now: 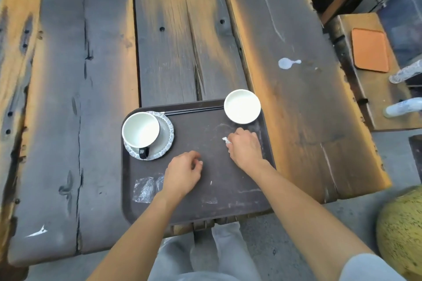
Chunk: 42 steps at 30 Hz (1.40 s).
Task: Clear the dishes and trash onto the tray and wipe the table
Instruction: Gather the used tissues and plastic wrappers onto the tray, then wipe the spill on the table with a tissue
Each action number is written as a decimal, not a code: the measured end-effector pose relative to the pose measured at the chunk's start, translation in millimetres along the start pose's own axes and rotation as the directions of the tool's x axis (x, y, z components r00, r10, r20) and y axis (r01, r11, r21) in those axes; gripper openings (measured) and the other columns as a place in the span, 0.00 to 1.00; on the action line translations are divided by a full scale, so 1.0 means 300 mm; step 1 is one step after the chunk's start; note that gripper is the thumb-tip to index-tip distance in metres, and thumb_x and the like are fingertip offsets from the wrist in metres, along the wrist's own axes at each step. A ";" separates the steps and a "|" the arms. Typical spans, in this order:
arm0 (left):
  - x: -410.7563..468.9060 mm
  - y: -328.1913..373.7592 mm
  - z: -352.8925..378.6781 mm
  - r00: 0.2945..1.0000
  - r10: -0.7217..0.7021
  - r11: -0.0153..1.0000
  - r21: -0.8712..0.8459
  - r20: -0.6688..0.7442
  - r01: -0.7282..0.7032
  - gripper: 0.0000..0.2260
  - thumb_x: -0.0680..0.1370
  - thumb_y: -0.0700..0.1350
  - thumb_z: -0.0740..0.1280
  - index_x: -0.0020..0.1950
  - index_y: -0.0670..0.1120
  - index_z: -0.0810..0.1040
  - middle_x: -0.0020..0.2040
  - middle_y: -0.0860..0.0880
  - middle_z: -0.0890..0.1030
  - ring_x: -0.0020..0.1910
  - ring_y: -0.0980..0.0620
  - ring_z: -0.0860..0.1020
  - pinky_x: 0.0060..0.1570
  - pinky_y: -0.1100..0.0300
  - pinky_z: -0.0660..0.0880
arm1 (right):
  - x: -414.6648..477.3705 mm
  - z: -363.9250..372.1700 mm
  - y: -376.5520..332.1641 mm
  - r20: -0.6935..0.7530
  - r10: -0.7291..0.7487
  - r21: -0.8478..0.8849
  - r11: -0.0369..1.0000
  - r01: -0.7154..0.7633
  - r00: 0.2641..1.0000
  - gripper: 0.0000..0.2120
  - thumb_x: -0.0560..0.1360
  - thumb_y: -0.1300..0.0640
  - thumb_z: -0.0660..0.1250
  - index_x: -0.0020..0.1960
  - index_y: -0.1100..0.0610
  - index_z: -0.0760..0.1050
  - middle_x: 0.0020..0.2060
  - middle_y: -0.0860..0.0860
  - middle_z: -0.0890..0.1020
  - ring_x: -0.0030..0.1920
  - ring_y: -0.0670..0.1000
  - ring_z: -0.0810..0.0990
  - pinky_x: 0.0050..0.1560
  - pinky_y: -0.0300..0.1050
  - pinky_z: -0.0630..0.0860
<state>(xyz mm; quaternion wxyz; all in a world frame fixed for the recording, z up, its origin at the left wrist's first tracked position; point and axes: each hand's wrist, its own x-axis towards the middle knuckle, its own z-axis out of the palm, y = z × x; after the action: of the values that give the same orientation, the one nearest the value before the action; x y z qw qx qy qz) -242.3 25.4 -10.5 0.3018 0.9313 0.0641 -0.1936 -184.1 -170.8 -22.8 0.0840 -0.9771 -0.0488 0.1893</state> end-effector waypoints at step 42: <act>1.154 0.687 0.228 0.955 0.276 0.790 0.541 0.109 -0.290 0.26 0.79 0.67 0.43 0.77 0.67 0.42 0.81 0.55 0.41 0.79 0.43 0.42 0.72 0.32 0.43 | 0.585 -0.299 1.117 -0.503 0.379 0.380 0.904 -0.196 0.777 0.12 0.74 0.65 0.71 0.56 0.60 0.84 0.55 0.56 0.85 0.57 0.58 0.82 0.61 0.42 0.71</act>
<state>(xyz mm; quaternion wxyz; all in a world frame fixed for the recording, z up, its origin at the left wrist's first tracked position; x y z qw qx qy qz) 101.8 -180.7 -88.7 0.0471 0.9750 -0.1380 -0.1676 33.1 -490.4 -65.5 0.2149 -0.9590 0.1600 -0.0930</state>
